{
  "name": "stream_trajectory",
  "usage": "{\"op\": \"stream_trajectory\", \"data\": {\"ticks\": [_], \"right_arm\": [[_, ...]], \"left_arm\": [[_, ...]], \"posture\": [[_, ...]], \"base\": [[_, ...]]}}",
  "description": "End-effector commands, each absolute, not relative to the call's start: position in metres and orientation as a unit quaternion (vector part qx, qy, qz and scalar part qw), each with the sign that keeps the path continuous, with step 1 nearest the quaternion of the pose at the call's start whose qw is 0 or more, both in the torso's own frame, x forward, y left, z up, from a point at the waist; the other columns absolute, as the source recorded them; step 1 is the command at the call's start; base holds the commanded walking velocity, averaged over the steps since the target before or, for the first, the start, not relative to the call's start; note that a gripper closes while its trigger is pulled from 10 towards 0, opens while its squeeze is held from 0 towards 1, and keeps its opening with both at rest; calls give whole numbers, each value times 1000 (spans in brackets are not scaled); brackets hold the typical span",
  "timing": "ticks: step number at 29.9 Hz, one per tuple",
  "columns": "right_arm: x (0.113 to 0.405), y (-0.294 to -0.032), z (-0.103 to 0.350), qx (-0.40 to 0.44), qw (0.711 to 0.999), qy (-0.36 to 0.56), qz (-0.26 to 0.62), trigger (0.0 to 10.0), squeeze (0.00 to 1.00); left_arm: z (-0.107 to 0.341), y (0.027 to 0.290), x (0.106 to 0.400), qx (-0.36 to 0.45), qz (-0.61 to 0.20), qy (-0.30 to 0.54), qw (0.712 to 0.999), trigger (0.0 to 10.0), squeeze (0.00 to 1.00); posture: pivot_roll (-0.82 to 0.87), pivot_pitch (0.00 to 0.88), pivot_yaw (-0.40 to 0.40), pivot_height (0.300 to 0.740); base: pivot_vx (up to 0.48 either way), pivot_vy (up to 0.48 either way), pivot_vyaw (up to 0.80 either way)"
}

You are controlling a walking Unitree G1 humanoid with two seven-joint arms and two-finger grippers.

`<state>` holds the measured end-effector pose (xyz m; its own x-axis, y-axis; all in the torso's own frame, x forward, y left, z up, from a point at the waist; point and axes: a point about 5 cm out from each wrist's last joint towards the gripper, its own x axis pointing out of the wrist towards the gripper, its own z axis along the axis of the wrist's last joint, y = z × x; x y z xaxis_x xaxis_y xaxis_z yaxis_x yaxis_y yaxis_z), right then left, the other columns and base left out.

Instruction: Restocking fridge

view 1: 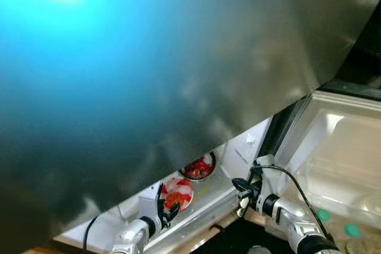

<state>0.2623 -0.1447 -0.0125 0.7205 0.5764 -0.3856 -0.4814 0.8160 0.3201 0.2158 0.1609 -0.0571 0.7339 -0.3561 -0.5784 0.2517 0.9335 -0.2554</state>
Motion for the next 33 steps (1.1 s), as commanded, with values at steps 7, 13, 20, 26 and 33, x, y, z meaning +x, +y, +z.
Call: {"op": "stream_trajectory", "data": {"ticks": [7, 13, 20, 26, 33], "right_arm": [[259, -144, -15, 109, 919, 244, 291, 10000, 0], [257, -147, -18, 104, 918, 254, 287, 10000, 0], [241, -163, -35, 77, 914, 309, 250, 10000, 0], [221, -181, -51, 54, 907, 357, 216, 10000, 0], [199, -199, -66, 19, 898, 410, 161, 10000, 0]], "left_arm": [[-66, 160, 202, -77, -161, 352, 919, 10000, 0], [-71, 165, 194, -68, -153, 371, 914, 10000, 0], [-81, 172, 177, -58, -134, 406, 902, 10000, 0], [-90, 177, 158, -54, -121, 440, 888, 10000, 0], [-96, 181, 144, -54, -107, 464, 877, 10000, 0]], "posture": [[-10, 38, 36, 714], [-11, 36, 35, 740], [-12, 36, 34, 740], [-17, 31, 31, 740], [-18, 30, 29, 740]], "base": [[0, 0, 0], [0, 0, 0], [0, 0, 0], [0, 0, 0], [0, 0, 0]]}}
